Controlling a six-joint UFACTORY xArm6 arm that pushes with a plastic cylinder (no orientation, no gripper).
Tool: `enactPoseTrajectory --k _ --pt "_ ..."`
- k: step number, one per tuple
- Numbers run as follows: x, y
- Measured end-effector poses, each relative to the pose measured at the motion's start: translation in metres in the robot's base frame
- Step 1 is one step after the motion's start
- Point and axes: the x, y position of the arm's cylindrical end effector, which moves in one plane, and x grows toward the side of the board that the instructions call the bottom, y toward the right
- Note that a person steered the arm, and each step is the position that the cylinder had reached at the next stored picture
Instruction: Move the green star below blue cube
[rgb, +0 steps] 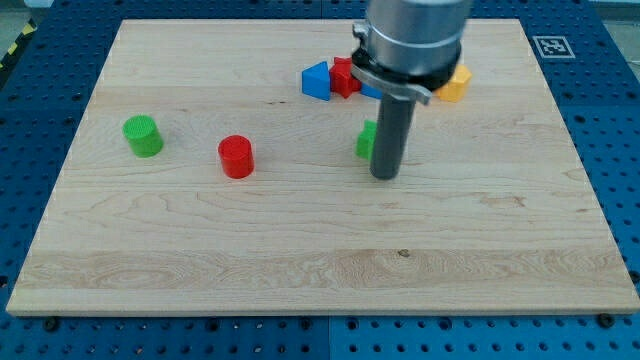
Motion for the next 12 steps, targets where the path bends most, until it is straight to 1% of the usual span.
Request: enactPoseTrajectory --k 1,2,3,4,5,6,10,11,12 --pt "-0.024 -0.001" --pt "-0.001 -0.018" --pt "-0.005 -0.051" --pt "-0.025 -0.040" --pt "-0.026 -0.022" --pt "-0.011 -0.022" --pt "-0.014 -0.015" --pt "-0.019 -0.012" --pt "-0.039 -0.008"
